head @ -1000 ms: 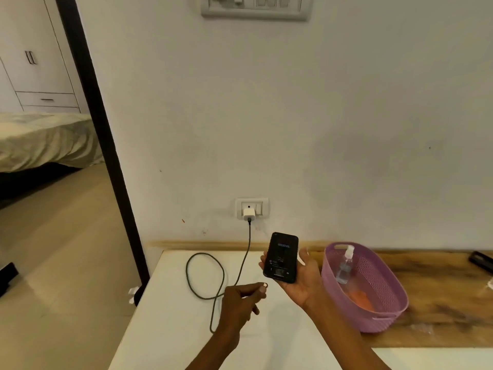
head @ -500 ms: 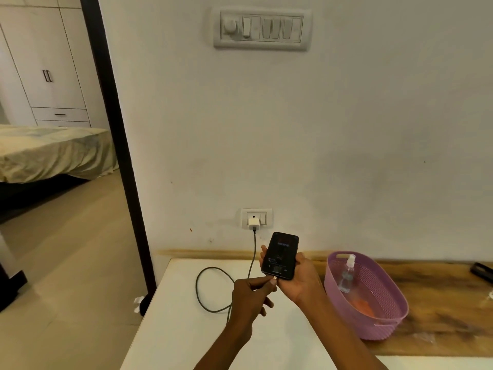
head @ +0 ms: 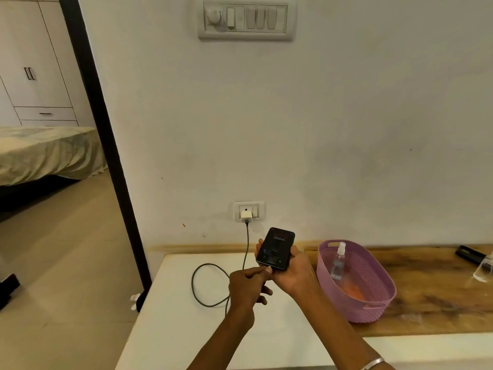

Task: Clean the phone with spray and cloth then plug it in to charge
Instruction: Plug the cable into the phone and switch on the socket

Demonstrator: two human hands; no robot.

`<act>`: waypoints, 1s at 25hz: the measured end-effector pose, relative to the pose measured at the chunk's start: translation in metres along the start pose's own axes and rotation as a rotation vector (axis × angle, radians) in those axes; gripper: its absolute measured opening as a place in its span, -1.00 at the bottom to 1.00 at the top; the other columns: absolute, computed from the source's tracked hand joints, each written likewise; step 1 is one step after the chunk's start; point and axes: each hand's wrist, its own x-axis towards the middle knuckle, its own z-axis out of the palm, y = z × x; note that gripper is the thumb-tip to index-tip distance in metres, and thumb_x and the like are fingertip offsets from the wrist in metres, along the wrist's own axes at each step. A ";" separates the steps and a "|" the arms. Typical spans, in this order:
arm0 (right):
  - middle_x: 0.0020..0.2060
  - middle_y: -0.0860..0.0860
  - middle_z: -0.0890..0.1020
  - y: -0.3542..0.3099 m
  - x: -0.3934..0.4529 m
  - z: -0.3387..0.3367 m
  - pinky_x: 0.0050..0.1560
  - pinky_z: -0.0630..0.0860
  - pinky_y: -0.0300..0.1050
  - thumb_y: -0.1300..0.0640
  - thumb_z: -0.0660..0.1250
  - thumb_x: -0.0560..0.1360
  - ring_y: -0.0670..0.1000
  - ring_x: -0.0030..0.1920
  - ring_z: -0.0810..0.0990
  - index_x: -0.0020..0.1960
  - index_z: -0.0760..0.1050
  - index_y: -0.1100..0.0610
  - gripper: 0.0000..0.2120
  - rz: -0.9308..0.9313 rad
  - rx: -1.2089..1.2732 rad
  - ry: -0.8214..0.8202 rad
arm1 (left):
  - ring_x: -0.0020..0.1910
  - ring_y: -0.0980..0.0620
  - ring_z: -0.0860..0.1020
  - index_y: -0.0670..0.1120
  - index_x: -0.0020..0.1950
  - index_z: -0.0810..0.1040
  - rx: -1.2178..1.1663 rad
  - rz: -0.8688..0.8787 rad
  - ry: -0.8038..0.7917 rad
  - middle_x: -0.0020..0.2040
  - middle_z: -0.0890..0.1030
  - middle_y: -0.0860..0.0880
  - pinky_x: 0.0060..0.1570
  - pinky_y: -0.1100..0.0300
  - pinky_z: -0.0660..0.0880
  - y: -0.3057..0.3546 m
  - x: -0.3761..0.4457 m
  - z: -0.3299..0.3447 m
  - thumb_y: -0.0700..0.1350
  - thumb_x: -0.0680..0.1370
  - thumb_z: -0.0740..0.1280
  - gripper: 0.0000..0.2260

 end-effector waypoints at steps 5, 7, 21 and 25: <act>0.27 0.28 0.54 0.005 0.002 -0.006 0.33 0.40 0.24 -0.17 0.09 0.60 0.27 0.15 0.54 0.38 0.40 0.14 -0.49 -0.032 -0.014 0.006 | -0.42 -0.03 0.65 -0.21 0.05 0.65 -0.008 -0.045 0.027 -0.19 0.72 -0.17 -0.45 0.17 0.55 -0.002 0.004 0.004 -0.21 0.50 0.47 -0.84; 0.23 0.28 0.55 0.007 0.004 -0.008 0.31 0.41 0.21 -0.18 0.09 0.60 0.26 0.13 0.54 0.39 0.38 0.13 -0.48 -0.027 -0.008 0.002 | -0.40 -0.05 0.67 -0.15 0.11 0.58 -0.039 -0.068 0.048 -0.19 0.71 -0.18 -0.43 0.15 0.58 -0.001 0.005 0.004 -0.22 0.48 0.49 -0.77; 0.13 0.27 0.58 0.020 0.020 -0.028 0.28 0.41 0.15 -0.21 0.11 0.59 0.23 0.04 0.57 0.38 0.40 0.17 -0.44 -0.015 -0.032 -0.017 | -0.32 -0.08 0.71 -0.11 0.23 0.48 -0.089 -0.117 0.054 -0.18 0.71 -0.24 -0.36 0.14 0.63 -0.017 0.016 0.000 -0.31 0.45 0.49 -0.60; 0.09 0.25 0.61 0.020 0.026 -0.050 0.25 0.45 0.14 -0.26 0.18 0.51 0.22 0.01 0.60 0.36 0.44 0.17 -0.38 0.040 -0.033 -0.010 | -0.31 -0.05 0.72 -0.10 0.25 0.46 0.046 -0.124 -0.062 -0.19 0.71 -0.16 -0.35 0.15 0.63 -0.026 0.015 -0.005 -0.20 0.46 0.52 -0.58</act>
